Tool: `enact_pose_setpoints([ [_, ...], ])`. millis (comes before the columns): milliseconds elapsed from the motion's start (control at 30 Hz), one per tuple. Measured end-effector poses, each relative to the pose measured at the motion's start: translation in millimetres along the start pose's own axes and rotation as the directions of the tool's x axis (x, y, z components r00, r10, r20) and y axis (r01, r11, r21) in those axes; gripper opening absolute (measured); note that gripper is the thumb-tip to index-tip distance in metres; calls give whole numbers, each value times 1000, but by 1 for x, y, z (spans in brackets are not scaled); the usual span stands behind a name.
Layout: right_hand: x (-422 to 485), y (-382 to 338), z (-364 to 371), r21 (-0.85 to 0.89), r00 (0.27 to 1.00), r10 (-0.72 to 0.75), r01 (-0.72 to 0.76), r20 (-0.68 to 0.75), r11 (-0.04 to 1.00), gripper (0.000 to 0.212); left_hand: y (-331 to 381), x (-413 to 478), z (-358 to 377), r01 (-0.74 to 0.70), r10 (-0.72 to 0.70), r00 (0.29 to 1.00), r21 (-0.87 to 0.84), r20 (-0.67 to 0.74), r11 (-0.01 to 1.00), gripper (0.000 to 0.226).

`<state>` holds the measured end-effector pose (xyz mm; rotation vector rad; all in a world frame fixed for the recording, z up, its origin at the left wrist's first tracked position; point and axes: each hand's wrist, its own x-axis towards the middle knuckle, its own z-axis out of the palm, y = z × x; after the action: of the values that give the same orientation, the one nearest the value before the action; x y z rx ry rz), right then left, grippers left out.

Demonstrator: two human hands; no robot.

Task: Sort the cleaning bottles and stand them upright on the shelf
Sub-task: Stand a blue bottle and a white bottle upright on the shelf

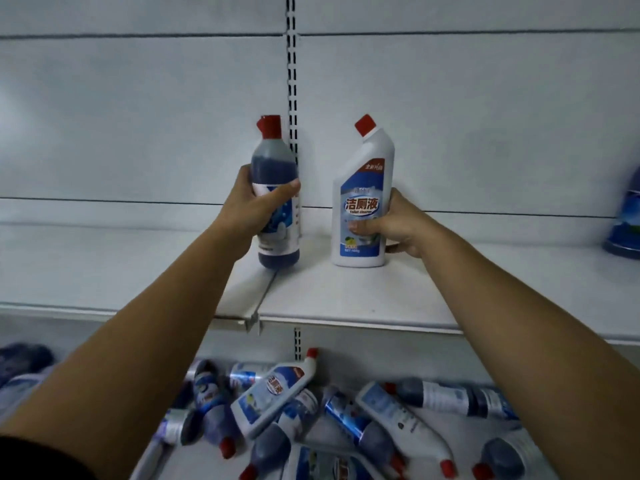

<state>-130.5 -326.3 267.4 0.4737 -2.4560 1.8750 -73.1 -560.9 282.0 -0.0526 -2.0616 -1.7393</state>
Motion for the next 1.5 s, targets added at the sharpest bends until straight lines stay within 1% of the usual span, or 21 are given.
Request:
enact_pose_setpoints([
  [67, 13, -3, 11, -39, 1000, 4, -5, -26, 999, 64, -6, 15, -14, -1, 1, 999, 10, 40, 1000, 61],
  [100, 19, -3, 16, -56, 999, 6, -9, -47, 998, 64, -10, 21, -18, 1, -1, 998, 13, 56, 1000, 61],
  [200, 40, -1, 27, -117, 991, 9, -24, -132, 993, 79, -20, 39, -28, 22, -21, 997, -5, 76, 1000, 62],
  [267, 51, -2, 31, -187, 986, -11, -21, -168, 982, 81, -24, 48, -30, 23, -22, 997, -10, 80, 1000, 61],
  [400, 63, 1, 36, -215, 983, -10, -30, -184, 976, 80, -30, 54, -30, 1, -1, 995, 1, 103, 1000, 61],
  [567, 80, 11, 29, -303, 981, -34, -27, -193, 953, 94, -34, 54, -30, -27, 23, 996, 46, 85, 999, 66],
  [667, 76, 5, 31, -323, 977, -22, -48, -211, 945, 86, -33, 52, -30, -36, 31, 996, 57, 82, 998, 65],
  [800, 73, 3, 32, -337, 969, -26, -61, -247, 939, 83, -33, 50, -30, -32, 27, 996, 68, 81, 997, 65],
  [933, 72, 1, 39, -422, 959, -55, -71, -277, 904, 78, -31, 48, -31, -24, 19, 997, 59, 70, 998, 66],
  [1133, 75, 0, 65, -465, 948, -105, -49, -299, 884, 73, -30, 47, -29, -19, 16, 998, 64, 55, 998, 66],
  [1267, 78, 4, 84, -503, 951, -150, -6, -269, 864, 68, -30, 47, -29, -9, 6, 999, 75, 45, 997, 66],
  [1367, 79, 7, 88, -548, 940, -195, 10, -281, 836, 67, -32, 45, -29, -1, -3, 999, 91, 46, 996, 66],
  [1433, 78, 9, 88, -562, 946, -174, -10, -273, 827, 61, -34, 43, -30, 6, -10, 999, 99, 47, 995, 65],
  [1500, 75, 12, 88, -590, 960, -119, -57, -255, 805, 54, -34, 41, -30, 11, -15, 999, 107, 43, 994, 64],
])
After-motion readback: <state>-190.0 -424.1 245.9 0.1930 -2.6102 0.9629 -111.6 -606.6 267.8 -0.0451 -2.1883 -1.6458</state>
